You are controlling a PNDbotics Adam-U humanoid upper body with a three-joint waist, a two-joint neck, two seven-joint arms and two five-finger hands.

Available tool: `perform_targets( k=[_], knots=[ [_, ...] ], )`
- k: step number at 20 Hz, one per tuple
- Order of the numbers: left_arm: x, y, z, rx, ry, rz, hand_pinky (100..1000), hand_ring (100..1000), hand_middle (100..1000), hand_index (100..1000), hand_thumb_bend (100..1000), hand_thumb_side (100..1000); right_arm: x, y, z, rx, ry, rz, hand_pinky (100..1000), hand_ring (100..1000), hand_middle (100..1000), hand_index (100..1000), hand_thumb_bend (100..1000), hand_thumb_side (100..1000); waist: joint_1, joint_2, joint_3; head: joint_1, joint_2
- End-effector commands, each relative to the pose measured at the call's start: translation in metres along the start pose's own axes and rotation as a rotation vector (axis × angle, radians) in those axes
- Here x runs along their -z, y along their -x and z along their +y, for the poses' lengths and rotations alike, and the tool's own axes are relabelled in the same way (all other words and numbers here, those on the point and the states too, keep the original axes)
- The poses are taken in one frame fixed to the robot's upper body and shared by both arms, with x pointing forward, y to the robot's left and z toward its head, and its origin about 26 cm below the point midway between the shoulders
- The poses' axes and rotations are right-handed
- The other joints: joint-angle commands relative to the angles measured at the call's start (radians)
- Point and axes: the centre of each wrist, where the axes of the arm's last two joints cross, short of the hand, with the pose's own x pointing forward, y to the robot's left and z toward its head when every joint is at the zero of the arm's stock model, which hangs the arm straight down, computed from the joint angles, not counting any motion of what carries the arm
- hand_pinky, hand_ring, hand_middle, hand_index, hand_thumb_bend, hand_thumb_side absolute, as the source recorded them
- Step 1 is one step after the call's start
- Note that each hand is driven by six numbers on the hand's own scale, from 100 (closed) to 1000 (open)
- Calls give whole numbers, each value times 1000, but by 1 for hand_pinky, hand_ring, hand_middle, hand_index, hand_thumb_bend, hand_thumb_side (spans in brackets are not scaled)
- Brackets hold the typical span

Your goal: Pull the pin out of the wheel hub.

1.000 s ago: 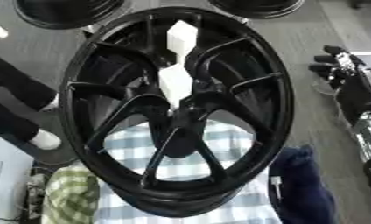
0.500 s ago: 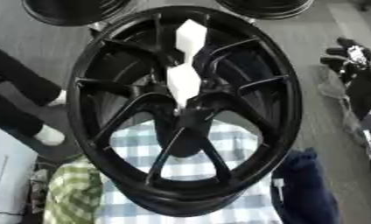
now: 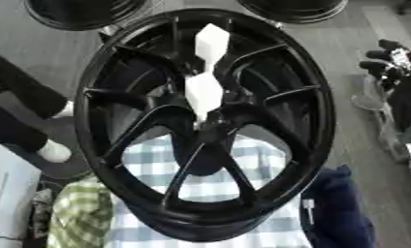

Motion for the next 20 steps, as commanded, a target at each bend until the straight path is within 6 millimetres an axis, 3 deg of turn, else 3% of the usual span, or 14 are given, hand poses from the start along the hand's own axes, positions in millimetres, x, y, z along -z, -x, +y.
perform_targets(
  k=[1, 2, 4, 5, 6, 8, 12, 20],
  knots=[
    [-4, -3, 17, 33, -28, -23, 933, 855, 714, 859, 492, 748, 5, -13, -4, -18, -4, -37, 948, 735, 692, 831, 100, 596, 4, -10, 0, -3, -11],
    [-3, -4, 17, 29, -33, -26, 929, 851, 710, 851, 451, 751, 5, -13, -4, -17, -5, -37, 948, 735, 692, 831, 100, 596, 5, -10, 0, -4, -12],
    [-2, -7, 19, -7, -71, -35, 908, 828, 687, 816, 237, 713, 5, -13, -4, -16, -5, -37, 947, 735, 692, 831, 100, 597, 6, -11, -1, -4, -11],
    [-1, -9, 20, -49, -112, -42, 897, 818, 680, 806, 176, 702, 5, -13, -4, -15, -6, -37, 947, 735, 692, 831, 100, 596, 6, -12, -2, -3, -10],
    [0, -12, 20, -107, -169, -57, 842, 762, 636, 754, 100, 738, 5, -13, -3, -13, -6, -36, 947, 735, 692, 831, 100, 596, 5, -12, -2, -1, -10],
    [4, -22, 16, -263, -297, -123, 802, 735, 611, 695, 100, 706, 5, -13, -3, -10, -6, -37, 947, 735, 691, 831, 100, 593, 3, -14, -5, 2, -10],
    [16, -52, -5, -593, -494, -301, 785, 726, 627, 694, 100, 714, 7, -15, 0, 2, -11, -45, 947, 735, 691, 831, 100, 588, -2, -17, -19, 12, -9],
    [38, -97, -73, -1117, -474, -425, 778, 728, 652, 700, 100, 805, 11, -19, 7, 29, -32, -71, 946, 735, 690, 830, 100, 584, -13, -11, -48, 34, -12]
  ],
)
